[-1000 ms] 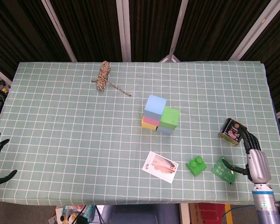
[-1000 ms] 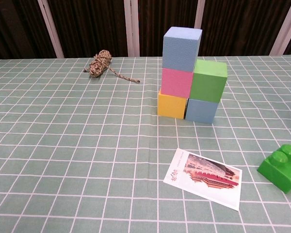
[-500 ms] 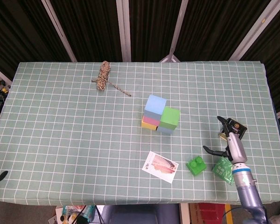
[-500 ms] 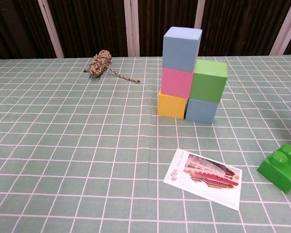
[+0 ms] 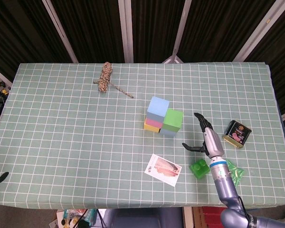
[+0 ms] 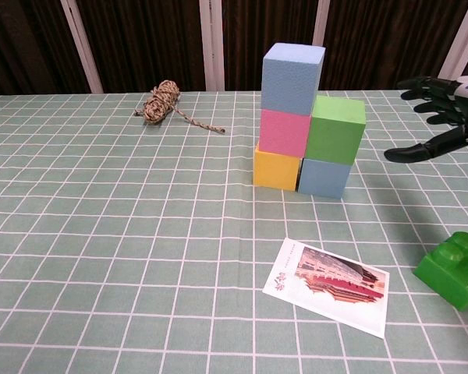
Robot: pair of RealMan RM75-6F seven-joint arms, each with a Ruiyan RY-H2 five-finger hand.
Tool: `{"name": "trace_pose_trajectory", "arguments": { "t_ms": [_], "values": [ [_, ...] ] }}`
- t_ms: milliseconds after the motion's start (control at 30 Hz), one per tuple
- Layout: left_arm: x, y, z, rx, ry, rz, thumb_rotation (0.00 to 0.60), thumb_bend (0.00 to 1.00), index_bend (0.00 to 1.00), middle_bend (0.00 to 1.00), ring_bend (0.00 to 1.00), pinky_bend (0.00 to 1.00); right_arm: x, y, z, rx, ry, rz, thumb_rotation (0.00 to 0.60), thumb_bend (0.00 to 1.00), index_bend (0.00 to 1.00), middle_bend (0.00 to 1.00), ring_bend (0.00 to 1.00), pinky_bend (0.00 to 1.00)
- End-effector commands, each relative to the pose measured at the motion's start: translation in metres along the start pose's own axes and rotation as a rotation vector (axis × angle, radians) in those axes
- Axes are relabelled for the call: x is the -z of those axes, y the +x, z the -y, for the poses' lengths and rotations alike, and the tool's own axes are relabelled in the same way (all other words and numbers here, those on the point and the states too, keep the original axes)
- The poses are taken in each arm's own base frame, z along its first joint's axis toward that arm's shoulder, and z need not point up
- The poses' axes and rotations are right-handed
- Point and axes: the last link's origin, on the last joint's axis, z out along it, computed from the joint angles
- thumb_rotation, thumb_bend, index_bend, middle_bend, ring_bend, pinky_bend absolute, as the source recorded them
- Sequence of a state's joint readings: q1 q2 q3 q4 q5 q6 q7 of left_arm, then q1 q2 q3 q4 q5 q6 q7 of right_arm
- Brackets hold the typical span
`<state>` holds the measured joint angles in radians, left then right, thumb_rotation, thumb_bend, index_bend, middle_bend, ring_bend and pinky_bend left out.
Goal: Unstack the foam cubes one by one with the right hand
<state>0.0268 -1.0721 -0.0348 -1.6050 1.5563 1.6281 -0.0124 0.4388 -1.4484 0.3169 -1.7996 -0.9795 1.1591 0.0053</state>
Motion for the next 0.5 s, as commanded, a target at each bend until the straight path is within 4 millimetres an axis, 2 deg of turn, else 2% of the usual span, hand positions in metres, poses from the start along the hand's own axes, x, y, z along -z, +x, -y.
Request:
{"name": "trace_pose_trajectory", "arguments": {
  "t_ms": [33, 367, 500],
  "values": [
    [-0.001, -0.001, 0.0, 0.0, 0.0, 0.004, 0.6, 0.17, 0.17, 0.0, 0.0, 0.0, -0.006, -0.008, 0.011, -0.007, 0.002, -0.006, 0.6, 0.19, 0.05, 0.06, 0.04, 0.0],
    [-0.001, -0.003, -0.004, -0.001, -0.007, 0.012, 0.6, 0.17, 0.17, 0.0, 0.0, 0.0, -0.022, -0.028, 0.042, 0.01, 0.011, -0.014, 0.6, 0.19, 0.06, 0.06, 0.04, 0.0],
    [-0.001, -0.004, -0.004, 0.0, -0.006, 0.013, 0.6, 0.17, 0.17, 0.0, 0.0, 0.0, -0.028, -0.037, 0.053, 0.004, 0.006, -0.018, 0.6, 0.19, 0.1, 0.07, 0.1, 0.0]
  ]
}}
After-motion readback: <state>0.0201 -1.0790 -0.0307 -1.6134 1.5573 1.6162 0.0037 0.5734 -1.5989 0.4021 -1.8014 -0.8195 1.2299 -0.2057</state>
